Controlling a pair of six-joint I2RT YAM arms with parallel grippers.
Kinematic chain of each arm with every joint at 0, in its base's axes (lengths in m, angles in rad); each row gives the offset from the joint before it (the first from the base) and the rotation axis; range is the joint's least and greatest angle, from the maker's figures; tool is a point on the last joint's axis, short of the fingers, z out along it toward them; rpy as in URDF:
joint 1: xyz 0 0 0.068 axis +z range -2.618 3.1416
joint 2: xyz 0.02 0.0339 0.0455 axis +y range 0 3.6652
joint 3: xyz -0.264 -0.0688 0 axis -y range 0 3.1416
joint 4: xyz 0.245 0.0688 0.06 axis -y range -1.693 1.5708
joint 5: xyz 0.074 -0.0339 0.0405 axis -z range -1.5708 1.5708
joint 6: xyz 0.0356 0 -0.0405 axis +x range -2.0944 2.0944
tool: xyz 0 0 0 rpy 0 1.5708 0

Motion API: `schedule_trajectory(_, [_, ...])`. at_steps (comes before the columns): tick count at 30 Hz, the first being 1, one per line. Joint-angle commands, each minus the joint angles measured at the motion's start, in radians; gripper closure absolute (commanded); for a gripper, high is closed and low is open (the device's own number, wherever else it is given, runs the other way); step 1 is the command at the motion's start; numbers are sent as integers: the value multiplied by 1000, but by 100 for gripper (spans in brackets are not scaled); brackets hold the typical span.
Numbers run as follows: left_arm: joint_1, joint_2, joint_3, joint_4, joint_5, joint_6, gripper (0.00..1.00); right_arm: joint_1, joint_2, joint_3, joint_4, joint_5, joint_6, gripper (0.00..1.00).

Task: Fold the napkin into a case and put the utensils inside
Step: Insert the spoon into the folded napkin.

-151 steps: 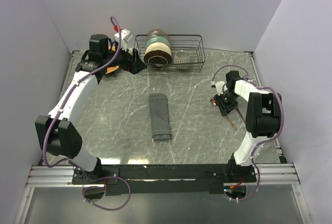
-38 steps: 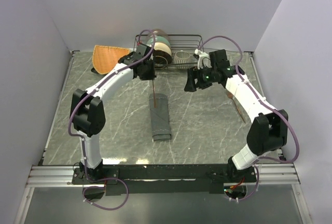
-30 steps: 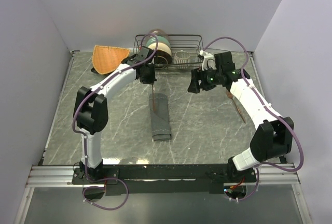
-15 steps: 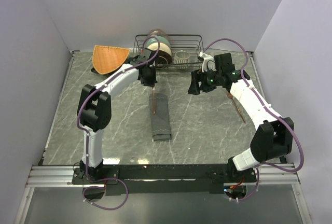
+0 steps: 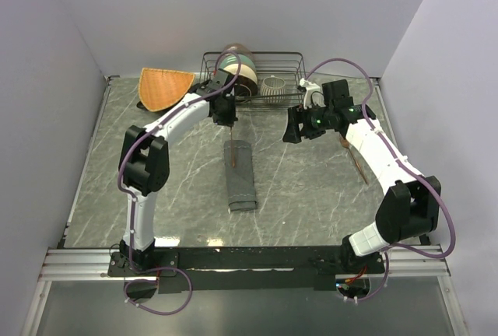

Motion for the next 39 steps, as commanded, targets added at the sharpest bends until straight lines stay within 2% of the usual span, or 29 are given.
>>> schedule_trajectory(1, [-3, -21, -45, -13, 36, -35, 99, -17, -11, 19, -10, -17, -6, 20])
schedule_trajectory(27, [-48, -115, -243, -24, 110, -112, 99, -23, -14, -81, 14, -37, -10, 20])
schedule_trajectory(39, [-69, -104, -300, -33, 143, -141, 99, -148, 27, -85, -38, -49, -43, 19])
